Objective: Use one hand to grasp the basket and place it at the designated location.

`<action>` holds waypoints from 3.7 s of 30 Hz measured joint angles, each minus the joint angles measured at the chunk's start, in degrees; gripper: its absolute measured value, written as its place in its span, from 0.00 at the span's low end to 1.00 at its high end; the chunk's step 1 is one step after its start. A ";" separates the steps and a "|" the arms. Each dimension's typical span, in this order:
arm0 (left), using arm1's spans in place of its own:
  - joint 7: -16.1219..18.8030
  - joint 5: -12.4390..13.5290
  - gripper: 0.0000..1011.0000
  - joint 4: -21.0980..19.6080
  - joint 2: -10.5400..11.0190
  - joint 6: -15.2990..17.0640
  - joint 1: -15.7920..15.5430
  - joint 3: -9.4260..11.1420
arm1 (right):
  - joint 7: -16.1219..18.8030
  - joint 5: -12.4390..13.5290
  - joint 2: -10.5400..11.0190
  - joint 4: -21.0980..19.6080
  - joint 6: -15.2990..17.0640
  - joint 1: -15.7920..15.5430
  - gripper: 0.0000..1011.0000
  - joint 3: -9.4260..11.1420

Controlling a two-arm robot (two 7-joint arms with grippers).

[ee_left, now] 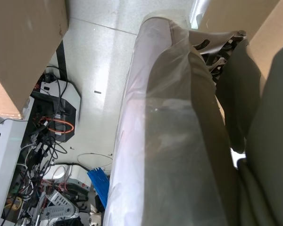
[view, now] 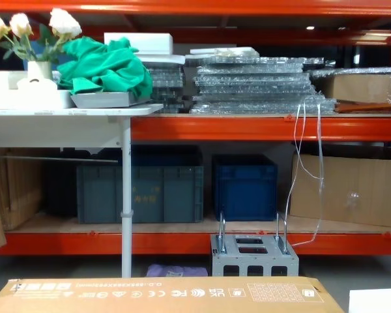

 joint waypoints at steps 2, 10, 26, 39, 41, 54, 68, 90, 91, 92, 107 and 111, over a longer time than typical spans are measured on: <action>0.00 0.00 0.00 0.00 0.00 0.00 0.00 0.00 | 0.00 -0.01 0.00 0.04 -0.02 -0.13 0.24 0.17; 0.00 0.01 0.00 0.02 0.01 0.00 0.00 0.00 | -0.24 -0.15 -0.40 2.06 -0.60 -1.23 0.24 0.69; 0.00 0.00 0.00 0.00 0.00 0.00 0.00 0.00 | -1.28 -0.84 0.51 3.12 0.13 -3.28 0.24 2.35; 0.00 0.00 0.00 0.00 0.00 0.00 0.00 0.00 | -1.45 0.36 -0.69 6.57 -2.06 -6.24 0.24 3.48; 0.00 0.03 0.00 0.03 0.00 0.00 0.00 0.00 | -1.44 1.00 -1.24 7.65 -2.75 -6.79 0.24 3.63; 0.00 0.01 0.00 0.01 0.00 0.00 0.00 0.00 | -0.67 1.40 -3.78 10.57 -4.48 -9.03 0.24 3.98; 0.00 0.00 0.00 -0.03 0.00 0.00 0.00 0.00 | -0.25 1.14 -3.97 10.72 -4.44 -9.27 0.43 3.79; 0.00 0.00 0.00 0.00 0.00 0.00 0.00 0.00 | -0.38 1.06 -3.98 10.59 -4.43 -9.31 0.99 3.62; 0.00 0.00 0.00 0.00 0.00 0.00 0.00 0.00 | -0.38 1.06 -3.98 10.59 -4.43 -9.31 0.99 3.62; 0.00 0.00 0.00 0.00 0.00 0.00 0.00 0.00 | -0.39 1.07 -3.98 10.59 -4.43 -9.30 0.99 3.62; 0.00 0.00 0.00 0.00 0.00 0.00 0.00 0.00 | -0.44 1.10 -3.93 10.59 -4.44 -9.26 0.99 3.61; 0.00 0.00 0.00 0.00 0.00 0.00 0.00 0.00 | -0.44 1.10 -3.91 10.59 -4.44 -9.27 0.99 3.63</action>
